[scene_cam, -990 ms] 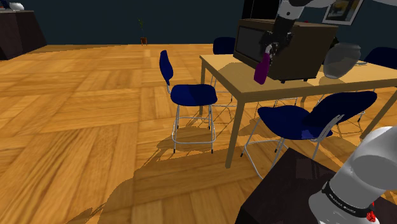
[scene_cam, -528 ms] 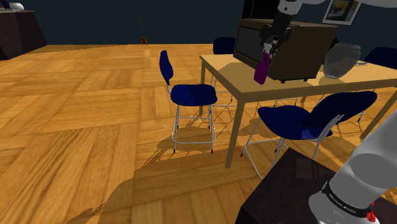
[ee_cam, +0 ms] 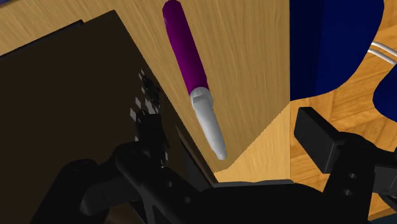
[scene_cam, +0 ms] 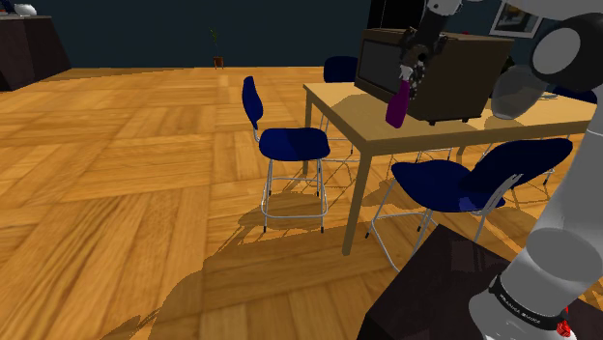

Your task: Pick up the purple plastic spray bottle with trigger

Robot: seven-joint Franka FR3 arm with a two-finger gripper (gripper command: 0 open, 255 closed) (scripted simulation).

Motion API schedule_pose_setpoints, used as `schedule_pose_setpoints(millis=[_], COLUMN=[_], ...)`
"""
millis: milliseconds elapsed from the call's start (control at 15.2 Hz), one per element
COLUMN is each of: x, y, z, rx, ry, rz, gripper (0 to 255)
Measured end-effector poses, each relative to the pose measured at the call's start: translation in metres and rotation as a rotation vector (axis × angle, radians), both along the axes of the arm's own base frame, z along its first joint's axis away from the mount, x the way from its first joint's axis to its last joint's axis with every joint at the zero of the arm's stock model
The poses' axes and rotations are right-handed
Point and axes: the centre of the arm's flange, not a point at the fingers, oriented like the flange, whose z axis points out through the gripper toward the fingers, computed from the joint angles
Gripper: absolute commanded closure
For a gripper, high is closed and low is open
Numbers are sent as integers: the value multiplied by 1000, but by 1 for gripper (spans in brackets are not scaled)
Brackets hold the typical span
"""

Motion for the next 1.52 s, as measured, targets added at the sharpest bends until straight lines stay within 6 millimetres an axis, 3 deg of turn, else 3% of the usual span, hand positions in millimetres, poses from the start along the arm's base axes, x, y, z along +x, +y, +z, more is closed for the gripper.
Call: schedule_pose_setpoints(millis=[264,528,594,1254,1518], x=[5,5,6,4,3], y=[-6,-5,-5,-12,-13], z=[-9,-33,-34,-41,-27], rx=[-2,-3,-3,-2,0], ry=[-18,-20,-19,-8,-4], rz=[-10,-9,-10,-23,-23], gripper=[0,0,255,255,255])
